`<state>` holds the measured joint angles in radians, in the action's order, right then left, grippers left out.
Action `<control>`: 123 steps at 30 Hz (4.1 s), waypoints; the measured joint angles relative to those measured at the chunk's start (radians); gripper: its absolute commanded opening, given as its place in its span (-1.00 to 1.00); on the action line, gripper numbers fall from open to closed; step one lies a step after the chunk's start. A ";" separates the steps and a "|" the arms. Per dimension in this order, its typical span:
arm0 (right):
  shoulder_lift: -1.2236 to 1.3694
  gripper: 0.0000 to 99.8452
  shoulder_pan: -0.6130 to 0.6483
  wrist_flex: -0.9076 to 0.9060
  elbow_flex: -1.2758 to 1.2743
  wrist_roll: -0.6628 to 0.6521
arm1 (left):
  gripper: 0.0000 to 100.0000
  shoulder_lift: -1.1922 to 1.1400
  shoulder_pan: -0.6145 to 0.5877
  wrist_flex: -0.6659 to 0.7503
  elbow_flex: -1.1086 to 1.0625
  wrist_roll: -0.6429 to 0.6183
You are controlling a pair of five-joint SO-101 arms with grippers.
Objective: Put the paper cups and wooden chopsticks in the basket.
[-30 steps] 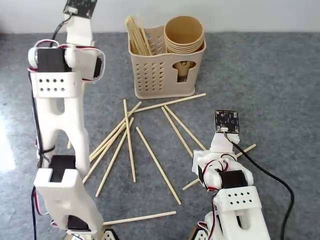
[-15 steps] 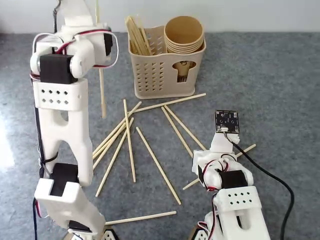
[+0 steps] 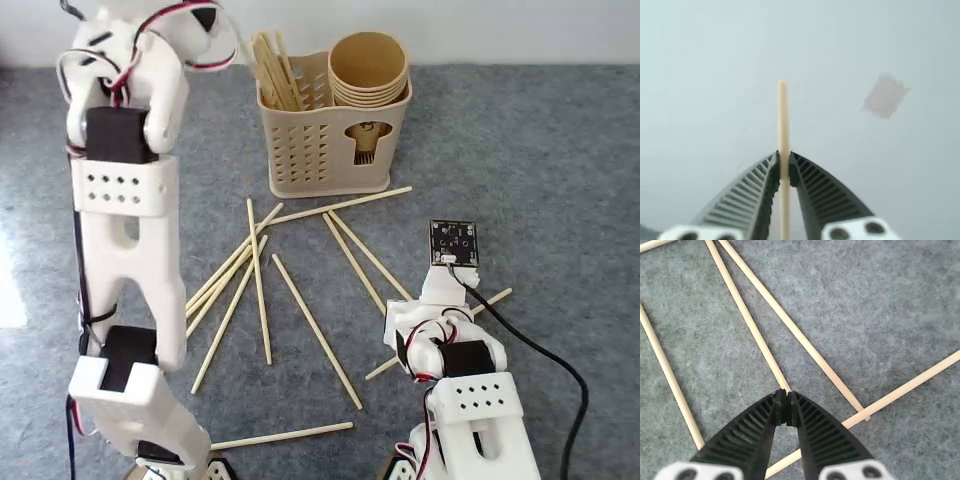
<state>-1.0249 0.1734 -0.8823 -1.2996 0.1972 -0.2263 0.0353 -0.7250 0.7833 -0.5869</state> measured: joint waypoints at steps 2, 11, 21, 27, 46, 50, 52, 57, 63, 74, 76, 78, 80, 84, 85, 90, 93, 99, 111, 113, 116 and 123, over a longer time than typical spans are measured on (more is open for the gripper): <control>0.000 -0.98 0.000 0.000 0.000 0.000 | -0.97 -0.028 0.000 0.100 -0.032 -0.014; 0.000 -0.98 0.000 0.000 0.000 0.000 | -0.97 -0.117 0.068 0.224 -0.184 -0.020; 0.000 -0.98 0.000 0.000 0.000 0.000 | -0.97 -0.118 0.069 0.226 -0.296 0.023; 0.000 -0.98 0.000 0.000 0.000 0.000 | -0.74 -0.118 0.069 0.167 -0.304 0.117; 0.000 -0.98 0.000 0.000 0.000 0.000 | -0.61 0.094 0.058 -0.586 -0.304 0.147; 0.000 -0.98 0.000 0.000 0.000 0.000 | -0.61 0.095 0.011 -0.744 -0.310 0.272; 0.000 -0.98 0.000 0.000 0.000 0.000 | -0.61 0.095 -0.023 -0.792 -0.347 0.381; 0.000 -0.98 0.000 0.000 0.000 0.000 | -0.61 0.095 -0.064 -0.822 -0.497 0.752; 0.000 -0.98 0.000 0.000 0.000 0.000 | -0.61 0.101 -0.063 -0.736 -0.741 0.947; 0.000 -0.98 0.000 0.000 0.000 0.000 | -0.61 0.101 -0.063 -0.459 -1.080 1.008; 0.000 -0.98 0.000 0.000 0.000 0.000 | -0.61 0.101 -0.055 -0.420 -1.122 1.019; 0.000 -0.98 0.000 0.000 0.000 0.000 | -0.61 0.101 -0.044 -0.382 -1.157 1.034; 0.000 -0.98 0.000 0.000 0.000 0.000 | -0.61 0.101 -0.035 -0.347 -1.183 1.039; 0.000 -0.98 0.000 0.000 0.000 0.000 | -0.61 0.101 -0.028 -0.284 -1.221 1.039; 0.000 -0.98 0.000 0.000 0.000 0.000 | -0.61 0.101 -0.026 -0.269 -1.232 1.039; 0.000 -0.98 0.000 0.000 0.000 0.000 | -0.62 0.101 -0.028 -0.193 -1.278 1.039; 0.000 -0.98 0.000 0.000 0.000 0.000 | -0.62 0.101 -0.028 -0.180 -1.280 1.039; 0.000 -0.98 0.000 0.000 0.000 0.000 | -0.70 0.032 -0.028 -0.219 -1.223 1.039; 0.000 -0.98 0.000 0.000 0.000 0.000 | -0.97 -0.212 -0.014 -0.505 -0.898 1.042; 0.000 -0.98 0.000 0.000 0.000 0.000 | -0.97 -0.212 -0.015 -0.506 -0.893 1.042; 0.000 -0.98 0.000 0.000 0.000 0.000 | -0.97 -0.212 -0.015 -0.512 -0.893 1.042; 0.000 -0.98 0.000 0.000 0.000 0.000 | -0.97 -0.158 -0.018 -0.618 -0.887 1.042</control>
<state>-1.0249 0.1734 -0.8823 -1.2996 0.1972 -0.3844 0.0169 -1.3433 -0.1036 0.4549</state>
